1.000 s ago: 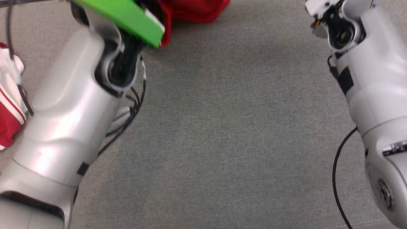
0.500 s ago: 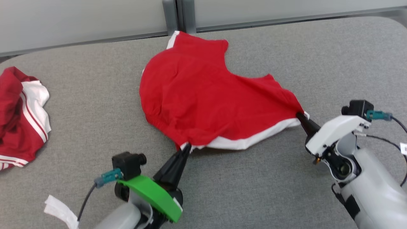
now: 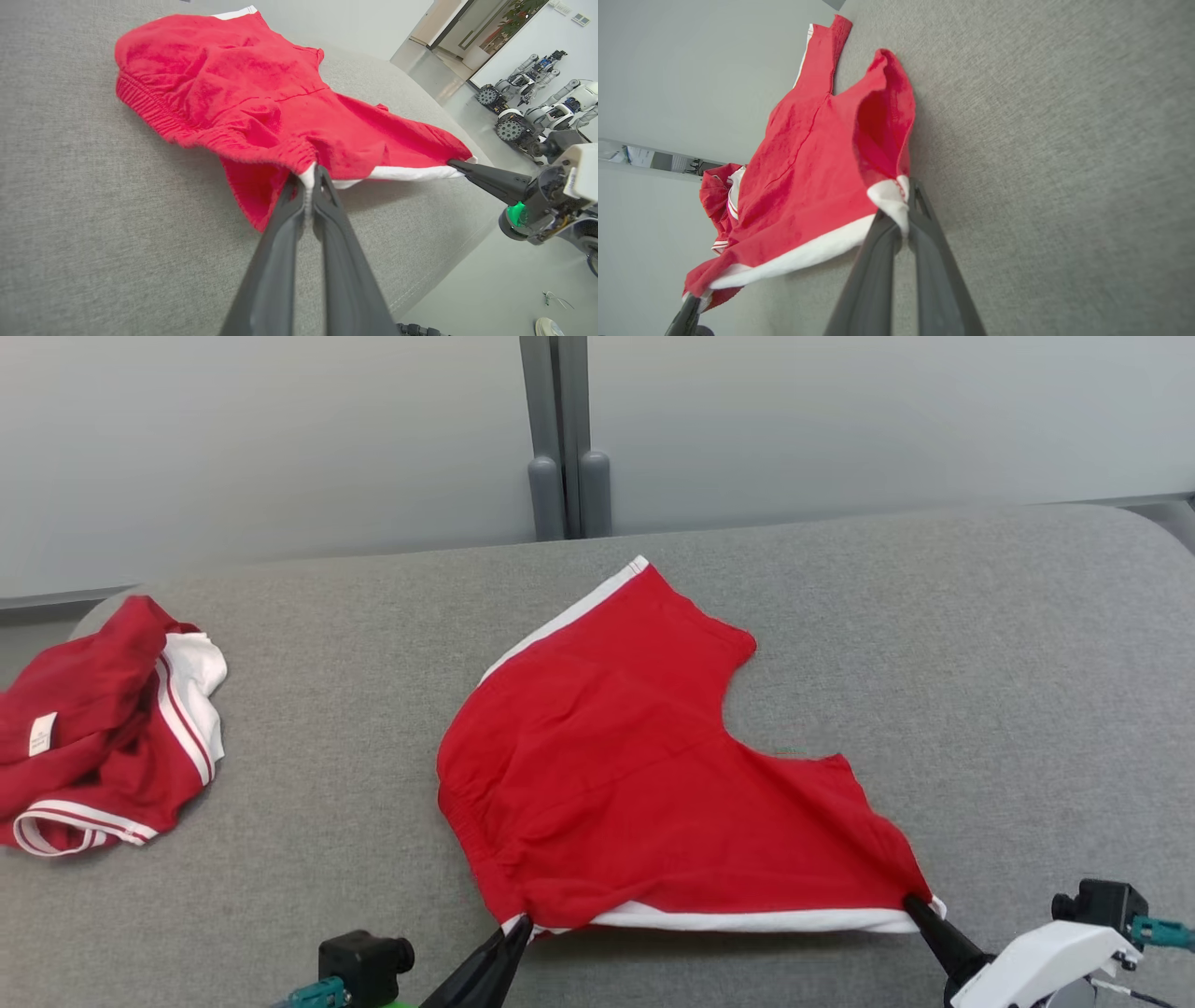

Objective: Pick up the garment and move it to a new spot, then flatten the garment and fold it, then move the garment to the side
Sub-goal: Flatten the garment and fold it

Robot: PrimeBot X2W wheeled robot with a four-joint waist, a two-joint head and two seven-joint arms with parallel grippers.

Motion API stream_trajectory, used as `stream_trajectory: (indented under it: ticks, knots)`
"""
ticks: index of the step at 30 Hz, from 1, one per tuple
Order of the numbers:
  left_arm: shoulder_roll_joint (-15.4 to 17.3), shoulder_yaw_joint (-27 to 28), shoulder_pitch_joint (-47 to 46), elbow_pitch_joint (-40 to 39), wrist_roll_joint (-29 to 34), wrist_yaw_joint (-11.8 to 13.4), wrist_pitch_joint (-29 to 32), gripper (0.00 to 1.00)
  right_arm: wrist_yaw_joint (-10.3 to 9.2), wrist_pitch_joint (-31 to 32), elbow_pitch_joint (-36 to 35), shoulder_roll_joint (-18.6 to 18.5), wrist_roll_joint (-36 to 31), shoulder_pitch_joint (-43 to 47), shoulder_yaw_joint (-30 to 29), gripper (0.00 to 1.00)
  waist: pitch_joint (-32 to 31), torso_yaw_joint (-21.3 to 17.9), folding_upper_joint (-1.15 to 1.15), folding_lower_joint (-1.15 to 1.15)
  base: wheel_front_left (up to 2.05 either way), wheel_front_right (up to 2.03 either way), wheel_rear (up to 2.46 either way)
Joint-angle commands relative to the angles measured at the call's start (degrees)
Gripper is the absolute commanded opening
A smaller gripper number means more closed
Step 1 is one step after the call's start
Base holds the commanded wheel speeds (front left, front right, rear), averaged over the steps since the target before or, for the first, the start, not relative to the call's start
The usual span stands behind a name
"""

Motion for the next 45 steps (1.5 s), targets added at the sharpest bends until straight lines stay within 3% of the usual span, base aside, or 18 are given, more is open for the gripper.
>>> stream_trajectory:
  ticks: [1,5,10,19,29,45]
  knots:
    - [0.7,0.0,1.0,-0.2,0.8,0.3,-0.2,0.00,0.03,0.8,-1.8,0.6,-1.1,1.7,-1.2,0.00,-1.0,0.8,0.00,0.01,0.00,0.00,0.00]
    - [0.7,0.4,1.5,-0.8,1.3,0.7,-0.2,0.00,0.04,4.0,-7.0,4.1,-3.5,5.3,-5.7,0.00,-1.4,0.7,0.00,0.01,0.00,0.00,0.00]
    - [-0.5,1.4,0.6,-0.7,2.1,0.3,-0.2,0.00,0.04,6.8,-8.5,7.0,-4.3,3.1,-11.3,0.00,-1.6,1.1,0.00,0.01,0.00,0.00,0.00]
    - [-2.5,3.2,-2.3,-0.2,1.8,-1.3,-0.2,0.00,0.04,8.2,-5.9,7.7,-4.2,-6.6,-13.8,0.00,-0.7,2.9,0.00,0.01,0.00,0.00,0.00]
    - [-6.2,5.4,-10.0,3.3,0.2,-3.4,0.2,0.00,0.04,4.9,6.4,7.7,-6.6,-24.9,-12.2,0.00,5.7,6.7,0.00,0.01,0.00,0.00,0.00]
    - [-15.6,8.3,-25.9,17.8,-0.7,-6.2,-0.2,0.00,0.04,-5.7,38.0,7.7,-16.9,-58.1,-11.4,0.00,16.4,13.6,0.00,0.01,0.00,0.00,0.00]
